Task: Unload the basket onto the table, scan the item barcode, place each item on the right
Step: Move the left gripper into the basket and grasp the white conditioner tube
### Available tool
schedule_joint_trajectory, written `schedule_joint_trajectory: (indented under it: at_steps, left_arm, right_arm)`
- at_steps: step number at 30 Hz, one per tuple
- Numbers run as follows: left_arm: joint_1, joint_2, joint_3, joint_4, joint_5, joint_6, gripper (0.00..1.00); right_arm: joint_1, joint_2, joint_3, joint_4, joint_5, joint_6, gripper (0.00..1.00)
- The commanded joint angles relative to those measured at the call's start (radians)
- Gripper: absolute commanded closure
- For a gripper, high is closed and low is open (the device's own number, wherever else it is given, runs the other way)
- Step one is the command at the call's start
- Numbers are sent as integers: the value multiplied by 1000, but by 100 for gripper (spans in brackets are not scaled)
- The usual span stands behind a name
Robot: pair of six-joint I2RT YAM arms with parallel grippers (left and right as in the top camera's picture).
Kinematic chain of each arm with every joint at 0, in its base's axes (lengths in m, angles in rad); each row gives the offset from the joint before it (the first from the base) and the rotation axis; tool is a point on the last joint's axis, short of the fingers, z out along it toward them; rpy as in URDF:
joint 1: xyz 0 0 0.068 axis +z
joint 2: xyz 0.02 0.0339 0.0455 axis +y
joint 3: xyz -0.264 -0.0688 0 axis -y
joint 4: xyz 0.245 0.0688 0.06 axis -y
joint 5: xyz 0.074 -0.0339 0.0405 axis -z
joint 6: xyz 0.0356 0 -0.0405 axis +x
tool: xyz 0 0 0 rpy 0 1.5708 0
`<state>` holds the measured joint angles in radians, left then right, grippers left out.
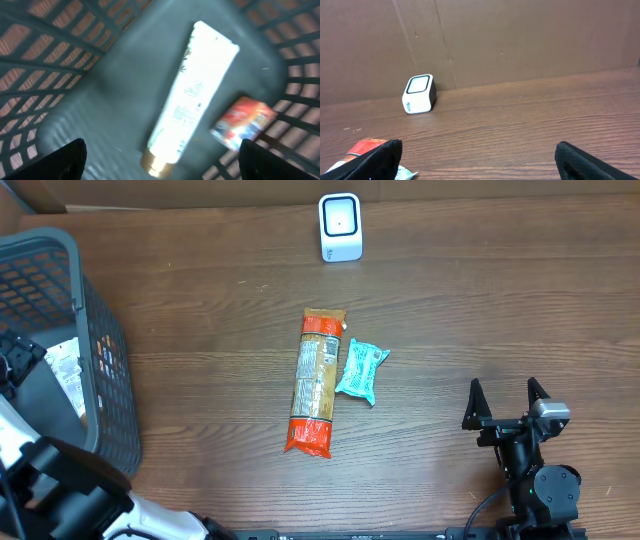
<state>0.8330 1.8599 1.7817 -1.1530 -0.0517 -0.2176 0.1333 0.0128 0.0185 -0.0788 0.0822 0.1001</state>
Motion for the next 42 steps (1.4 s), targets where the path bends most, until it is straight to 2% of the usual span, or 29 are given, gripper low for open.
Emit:
schedule_joint_trajectory:
  at_steps: [1, 5, 13, 20, 21, 23, 25, 26, 29, 32, 35, 42]
  left_arm:
    - [-29, 72, -12, 11, -36, 65, 12]
    - [-61, 153, -12, 29, -37, 127, 16]
    - [-69, 276, -19, 38, -37, 137, 21]
    - [-69, 300, -135, 127, -35, 137, 23]
    - [-69, 300, -145, 136, -34, 137, 26]
    - [-69, 300, -156, 144, -34, 137, 40]
    - [-69, 300, -156, 144, -34, 137, 74]
    - [-69, 299, -156, 141, -35, 137, 86]
    - [-69, 299, -155, 136, -37, 135, 87]
    - [-69, 298, -138, 114, -37, 126, 96]
    - [-69, 290, -96, 80, -36, 98, 96]
    - [-75, 243, 148, -69, -25, 45, 96]
  right_arm:
    - [1, -10, -11, 5, 3, -4, 0]
    - [1, -10, -11, 5, 3, -4, 0]
    - [1, -10, -11, 5, 3, -4, 0]
    - [2, -10, -11, 5, 3, -4, 0]
    - [1, -10, -11, 5, 3, -4, 0]
    - [1, -10, -11, 5, 3, -4, 0]
    - [1, -10, -11, 5, 3, -4, 0]
    - [1, -10, -11, 5, 3, -4, 0]
    - [1, -10, -11, 5, 3, -4, 0]
    - [1, -10, -11, 5, 3, -4, 0]
    - [1, -10, -11, 5, 3, -4, 0]
    - [1, -10, -11, 5, 3, -4, 0]
